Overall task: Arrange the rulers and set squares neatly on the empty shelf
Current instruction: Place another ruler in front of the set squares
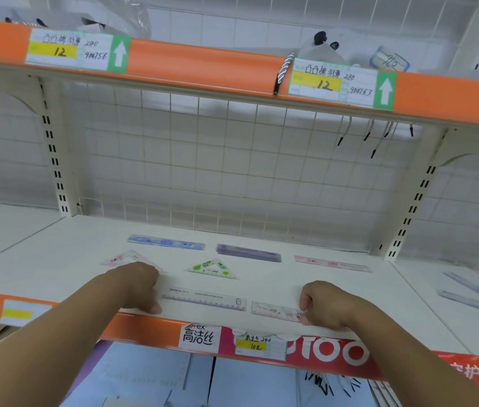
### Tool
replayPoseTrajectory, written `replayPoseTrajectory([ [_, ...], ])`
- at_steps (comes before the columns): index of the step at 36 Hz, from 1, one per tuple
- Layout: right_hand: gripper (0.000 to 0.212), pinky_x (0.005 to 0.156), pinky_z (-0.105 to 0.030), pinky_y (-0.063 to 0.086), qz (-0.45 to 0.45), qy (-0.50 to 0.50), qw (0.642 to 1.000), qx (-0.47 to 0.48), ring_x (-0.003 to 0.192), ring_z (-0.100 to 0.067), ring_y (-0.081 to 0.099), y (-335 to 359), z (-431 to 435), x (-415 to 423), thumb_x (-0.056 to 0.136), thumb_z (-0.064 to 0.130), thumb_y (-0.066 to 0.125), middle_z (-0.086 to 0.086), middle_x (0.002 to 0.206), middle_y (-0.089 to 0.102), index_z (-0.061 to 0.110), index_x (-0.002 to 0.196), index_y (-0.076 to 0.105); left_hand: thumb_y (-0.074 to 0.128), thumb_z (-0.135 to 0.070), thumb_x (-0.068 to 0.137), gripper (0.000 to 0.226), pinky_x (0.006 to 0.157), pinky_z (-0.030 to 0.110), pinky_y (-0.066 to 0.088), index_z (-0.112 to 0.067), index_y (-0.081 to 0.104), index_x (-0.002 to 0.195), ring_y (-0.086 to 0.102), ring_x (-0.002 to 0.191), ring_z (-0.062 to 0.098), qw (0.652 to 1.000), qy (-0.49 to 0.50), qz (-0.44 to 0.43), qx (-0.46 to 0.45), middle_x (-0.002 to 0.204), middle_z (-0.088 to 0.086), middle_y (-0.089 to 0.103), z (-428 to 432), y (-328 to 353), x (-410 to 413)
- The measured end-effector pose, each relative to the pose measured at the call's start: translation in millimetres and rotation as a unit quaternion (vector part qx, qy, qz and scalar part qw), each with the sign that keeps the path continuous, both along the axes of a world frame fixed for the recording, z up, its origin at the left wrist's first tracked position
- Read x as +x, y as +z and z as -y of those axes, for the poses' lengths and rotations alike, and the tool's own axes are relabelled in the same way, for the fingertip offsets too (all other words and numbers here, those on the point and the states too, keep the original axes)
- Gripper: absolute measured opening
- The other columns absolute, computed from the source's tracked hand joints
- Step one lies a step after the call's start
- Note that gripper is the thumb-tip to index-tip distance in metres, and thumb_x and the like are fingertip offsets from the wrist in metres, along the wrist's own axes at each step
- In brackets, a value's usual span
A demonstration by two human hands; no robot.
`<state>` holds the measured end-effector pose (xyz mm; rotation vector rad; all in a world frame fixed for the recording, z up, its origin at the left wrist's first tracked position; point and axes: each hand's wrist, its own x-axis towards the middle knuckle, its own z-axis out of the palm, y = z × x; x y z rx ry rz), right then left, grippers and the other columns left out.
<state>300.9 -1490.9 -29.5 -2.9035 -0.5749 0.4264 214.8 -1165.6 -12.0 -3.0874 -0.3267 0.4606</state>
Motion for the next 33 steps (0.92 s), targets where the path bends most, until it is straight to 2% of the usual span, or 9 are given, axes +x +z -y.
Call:
replayPoseTrajectory([
  [5, 0.021, 0.078, -0.019, 0.037, -0.002, 0.007, 1.0, 0.003, 0.093, -0.012, 0.046, -4.8, 3.4, 3.7, 0.087, 0.026, 0.065, 0.008, 0.101, 0.047, 0.023, 0.106, 0.054, 0.066, -0.045, 0.084, 0.05, 0.089, 0.023, 0.042, -0.018, 0.051, 0.123, 0.052, 0.114, 0.016, 1.0, 0.003, -0.002, -0.002, 0.127, -0.001, 0.054, 1.2, 0.5, -0.6],
  [10, 0.016, 0.063, -0.009, 0.031, 0.003, 0.032, 0.999, 0.01, 0.09, -0.01, 0.044, -4.9, 5.4, 8.6, 0.088, 0.021, 0.064, 0.017, 0.086, 0.039, 0.027, 0.096, 0.051, 0.065, -0.044, 0.085, 0.052, 0.091, 0.023, 0.042, -0.017, 0.049, 0.126, 0.052, 0.115, 0.016, 1.0, 0.004, -0.004, 0.001, 0.128, 0.0, 0.054, 3.9, 1.8, -0.9],
  [14, 0.011, 0.07, -0.014, 0.037, 0.004, 0.05, 0.999, -0.004, 0.091, -0.012, 0.046, -3.5, 4.3, 10.9, 0.091, 0.015, 0.056, 0.013, 0.089, 0.047, 0.025, 0.094, 0.051, 0.066, -0.044, 0.085, 0.052, 0.091, 0.024, 0.042, -0.017, 0.049, 0.125, 0.051, 0.115, 0.016, 1.0, 0.008, -0.008, 0.0, 0.128, 0.0, 0.053, 4.1, 1.2, 0.1],
  [17, 0.019, 0.072, -0.02, 0.037, -0.011, 0.063, 0.998, -0.008, 0.089, -0.014, 0.045, -4.1, 5.9, 11.6, 0.093, 0.007, 0.043, 0.006, 0.096, 0.048, 0.025, 0.097, 0.048, 0.066, -0.044, 0.085, 0.053, 0.091, 0.024, 0.041, -0.015, 0.048, 0.126, 0.051, 0.116, 0.016, 1.0, 0.009, -0.011, 0.001, 0.128, 0.0, 0.053, 4.5, 1.9, 0.7],
  [21, 0.031, 0.065, -0.014, 0.034, -0.019, 0.065, 0.998, -0.001, 0.077, -0.005, 0.041, -7.1, 10.1, 15.2, 0.095, 0.001, 0.034, 0.013, 0.087, 0.043, 0.03, 0.102, 0.042, 0.065, -0.045, 0.085, 0.054, 0.087, 0.022, 0.04, -0.016, 0.047, 0.126, 0.051, 0.114, 0.016, 1.0, 0.011, -0.016, 0.009, 0.128, 0.0, 0.052, 7.7, 2.8, 1.2],
  [23, 0.034, 0.068, -0.014, 0.035, -0.021, 0.059, 0.998, 0.006, 0.083, -0.009, 0.043, -8.5, 12.5, 17.4, 0.096, 0.001, 0.031, 0.01, 0.093, 0.046, 0.03, 0.105, 0.044, 0.066, -0.045, 0.084, 0.053, 0.082, 0.021, 0.039, -0.016, 0.047, 0.125, 0.051, 0.109, 0.015, 1.0, 0.012, -0.017, 0.016, 0.126, -0.001, 0.053, 9.3, 3.2, 2.0],
  [26, 0.022, 0.077, -0.021, 0.038, -0.034, 0.053, 0.998, 0.031, 0.092, -0.013, 0.046, -9.9, 17.6, 20.7, 0.1, 0.013, 0.032, 0.006, 0.102, 0.05, 0.028, 0.101, 0.049, 0.066, -0.043, 0.083, 0.052, 0.08, 0.02, 0.039, -0.016, 0.048, 0.123, 0.05, 0.1, 0.014, 0.999, 0.016, -0.027, 0.016, 0.124, -0.001, 0.055, 10.8, 3.4, 3.8],
  [29, 0.011, 0.074, -0.02, 0.039, -0.04, 0.064, 0.996, 0.056, 0.087, -0.01, 0.047, -10.1, 24.1, 24.9, 0.1, 0.03, 0.039, 0.009, 0.098, 0.052, 0.028, 0.1, 0.05, 0.068, -0.041, 0.082, 0.05, 0.076, 0.019, 0.04, -0.015, 0.05, 0.121, 0.05, 0.093, 0.013, 0.999, 0.023, -0.037, 0.016, 0.119, 0.0, 0.057, 12.1, 3.3, 5.7],
  [33, 0.022, 0.07, -0.021, 0.041, -0.058, 0.061, 0.994, 0.068, 0.077, -0.006, 0.047, -9.3, 30.6, 32.3, 0.095, 0.044, 0.049, 0.01, 0.088, 0.049, 0.032, 0.112, 0.042, 0.07, -0.04, 0.082, 0.049, 0.077, 0.019, 0.042, -0.015, 0.051, 0.12, 0.056, 0.102, 0.014, 0.998, 0.029, -0.044, 0.021, 0.118, 0.0, 0.058, 14.6, 4.3, 8.8],
])
